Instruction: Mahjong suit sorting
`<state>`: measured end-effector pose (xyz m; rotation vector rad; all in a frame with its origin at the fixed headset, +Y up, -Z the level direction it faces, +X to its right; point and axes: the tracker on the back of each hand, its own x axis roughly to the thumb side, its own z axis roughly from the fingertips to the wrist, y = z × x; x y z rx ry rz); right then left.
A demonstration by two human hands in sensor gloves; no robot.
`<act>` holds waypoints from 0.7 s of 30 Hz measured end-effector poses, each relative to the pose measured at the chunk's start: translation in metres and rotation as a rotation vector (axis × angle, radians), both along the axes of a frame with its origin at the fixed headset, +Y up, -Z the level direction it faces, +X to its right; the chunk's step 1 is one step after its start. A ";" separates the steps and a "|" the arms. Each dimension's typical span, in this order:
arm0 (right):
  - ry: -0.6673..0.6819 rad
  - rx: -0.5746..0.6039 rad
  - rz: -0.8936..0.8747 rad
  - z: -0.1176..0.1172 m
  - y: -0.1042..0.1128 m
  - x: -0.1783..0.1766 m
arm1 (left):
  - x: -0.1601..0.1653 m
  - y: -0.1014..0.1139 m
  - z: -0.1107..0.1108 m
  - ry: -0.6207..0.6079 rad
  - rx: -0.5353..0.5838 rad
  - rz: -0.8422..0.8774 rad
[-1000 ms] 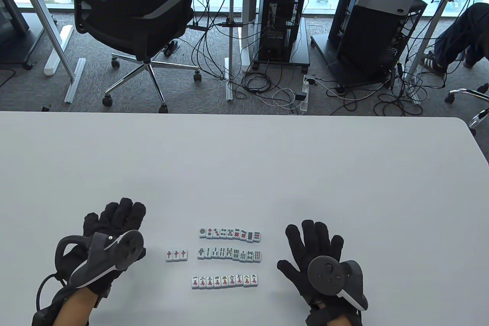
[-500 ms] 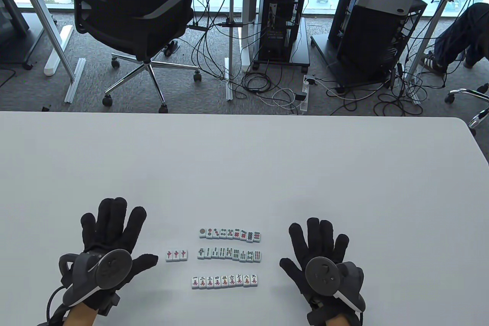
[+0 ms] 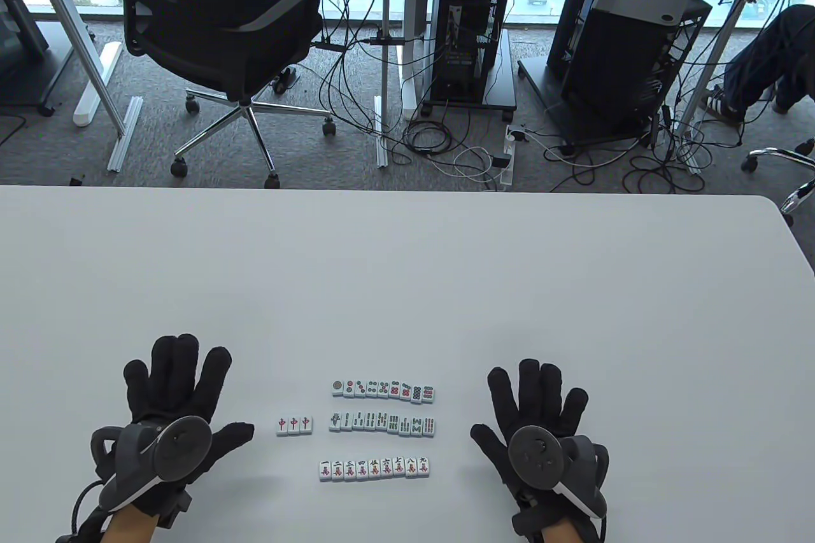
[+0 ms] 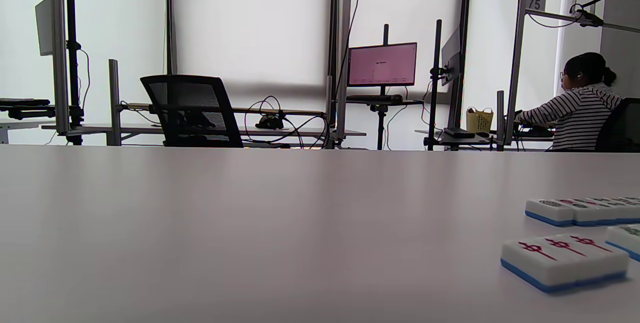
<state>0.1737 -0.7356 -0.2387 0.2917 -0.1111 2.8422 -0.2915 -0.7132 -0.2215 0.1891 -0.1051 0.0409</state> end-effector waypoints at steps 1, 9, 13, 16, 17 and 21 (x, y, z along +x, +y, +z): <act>0.001 0.000 -0.002 0.000 0.000 0.000 | 0.000 0.000 0.000 0.001 -0.002 0.001; -0.001 -0.001 -0.010 -0.001 -0.001 0.001 | -0.004 -0.002 -0.002 0.015 -0.025 0.030; 0.000 -0.006 -0.005 -0.001 -0.001 0.001 | -0.003 -0.002 -0.002 0.013 -0.036 0.033; 0.002 -0.010 -0.005 -0.001 -0.001 0.001 | -0.003 -0.002 -0.002 0.012 -0.041 0.034; 0.002 -0.010 -0.005 -0.001 -0.001 0.001 | -0.003 -0.002 -0.002 0.012 -0.042 0.037; 0.003 -0.013 -0.007 -0.001 -0.001 0.001 | -0.003 -0.002 -0.003 0.006 -0.044 0.036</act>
